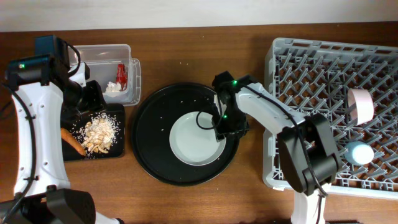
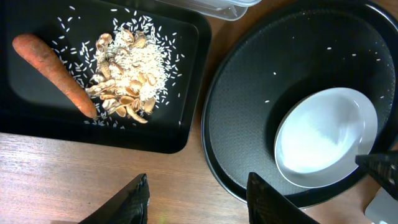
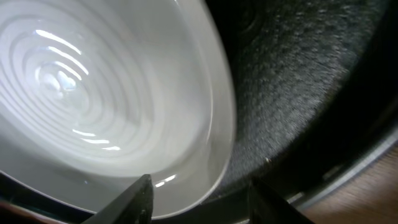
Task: Sort waste into correct bins and load items into the dishwasher rack
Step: 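Place the white plate upright in the dish rack with the right gripper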
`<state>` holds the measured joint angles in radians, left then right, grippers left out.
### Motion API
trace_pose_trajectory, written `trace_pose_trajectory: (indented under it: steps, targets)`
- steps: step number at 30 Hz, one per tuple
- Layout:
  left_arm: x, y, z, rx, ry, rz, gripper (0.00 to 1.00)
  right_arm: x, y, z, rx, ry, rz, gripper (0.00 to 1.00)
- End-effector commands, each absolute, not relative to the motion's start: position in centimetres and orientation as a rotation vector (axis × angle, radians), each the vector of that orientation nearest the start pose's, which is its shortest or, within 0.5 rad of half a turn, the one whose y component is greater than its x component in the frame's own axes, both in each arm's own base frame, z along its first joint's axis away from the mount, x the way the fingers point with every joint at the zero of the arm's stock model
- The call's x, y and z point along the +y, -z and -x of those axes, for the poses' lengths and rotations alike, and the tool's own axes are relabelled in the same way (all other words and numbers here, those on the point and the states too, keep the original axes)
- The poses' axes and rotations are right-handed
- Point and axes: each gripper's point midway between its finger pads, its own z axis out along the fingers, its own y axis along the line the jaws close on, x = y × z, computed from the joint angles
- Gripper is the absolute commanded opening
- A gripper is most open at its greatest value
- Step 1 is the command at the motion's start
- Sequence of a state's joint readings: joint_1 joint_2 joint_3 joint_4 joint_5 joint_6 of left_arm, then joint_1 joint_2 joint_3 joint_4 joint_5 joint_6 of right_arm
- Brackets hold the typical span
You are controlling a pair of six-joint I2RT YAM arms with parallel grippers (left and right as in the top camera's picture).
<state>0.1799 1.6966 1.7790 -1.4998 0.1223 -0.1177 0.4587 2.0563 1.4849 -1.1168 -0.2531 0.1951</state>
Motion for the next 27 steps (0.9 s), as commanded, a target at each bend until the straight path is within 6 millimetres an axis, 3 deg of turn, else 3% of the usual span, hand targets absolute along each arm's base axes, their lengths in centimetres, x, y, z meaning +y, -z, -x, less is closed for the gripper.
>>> trace_pose_trajectory:
  steps: [1, 3, 6, 10, 11, 12, 14, 15, 16, 17, 19, 21, 22, 24, 26, 27]
  targets:
    - [3.9, -22.5, -32.9, 2.909, 0.172, 0.435, 0.50, 19.8, -1.4, -29.8, 3.316, -0.324, 0.333, 0.40]
    - [3.9, -22.5, -32.9, 2.909, 0.172, 0.435, 0.50, 19.8, -1.2, -29.8, 3.318, -0.317, 0.292, 0.29]
    - [3.9, -22.5, -32.8, 2.910, 0.172, 0.435, 0.50, 19.8, -1.1, -29.9, 3.321, -0.313, 0.246, 0.29]
    - [3.9, -22.5, -32.8, 2.912, 0.172, 0.436, 0.50, 19.6, 0.6, -29.5, 3.321, -0.312, 0.164, 0.29]
    - [3.9, -22.5, -32.8, 2.912, 0.172, 0.436, 0.50, 19.5, 1.2, -29.4, 3.312, -0.317, 0.166, 0.23]
    - [3.9, -22.5, -32.8, 2.912, 0.172, 0.436, 0.50, 19.5, 1.2, -29.5, 3.308, -0.319, 0.164, 0.05]
    - [3.9, -22.4, -32.8, 2.913, 0.172, 0.436, 0.50, 19.3, 0.5, -30.6, 3.275, -0.325, 0.142, 0.04]
    - [3.9, -22.4, -32.7, 2.914, 0.173, 0.436, 0.50, 17.9, -0.9, -32.1, 3.238, -0.257, 0.106, 0.04]
    - [3.9, -22.4, -32.7, 2.916, 0.173, 0.437, 0.50, 15.2, -4.2, -34.2, 3.163, -0.119, 0.046, 0.04]
    - [3.9, -22.4, -32.7, 2.915, 0.173, 0.437, 0.50, 11.9, -8.9, -36.4, 3.046, 0.014, -0.001, 0.04]
    - [3.9, -22.4, -32.8, 2.912, 0.172, 0.436, 0.50, 7.4, -16.4, -38.6, 2.845, 0.183, -0.022, 0.04]
    - [3.9, -22.5, -32.9, 2.909, 0.172, 0.434, 0.50, 0.6, -25.4, -39.3, 2.536, 0.471, -0.196, 0.04]
    - [3.9, -22.5, -32.9, 2.909, 0.173, 0.434, 0.50, -2.4, -28.5, -38.8, 2.415, 0.589, -0.290, 0.04]
    - [3.9, -22.5, -32.9, 2.908, 0.173, 0.433, 0.50, -9.1, -33.3, -36.4, 2.200, 0.918, -0.503, 0.04]
    - [3.9, -22.5, -32.9, 2.907, 0.172, 0.434, 0.50, -12.4, -34.8, -35.1, 2.088, 1.115, -0.625, 0.04]
    - [3.9, -22.5, -33.0, 2.905, 0.172, 0.433, 0.50, -13.3, -34.6, -35.1, 2.077, 1.157, -0.651, 0.04]
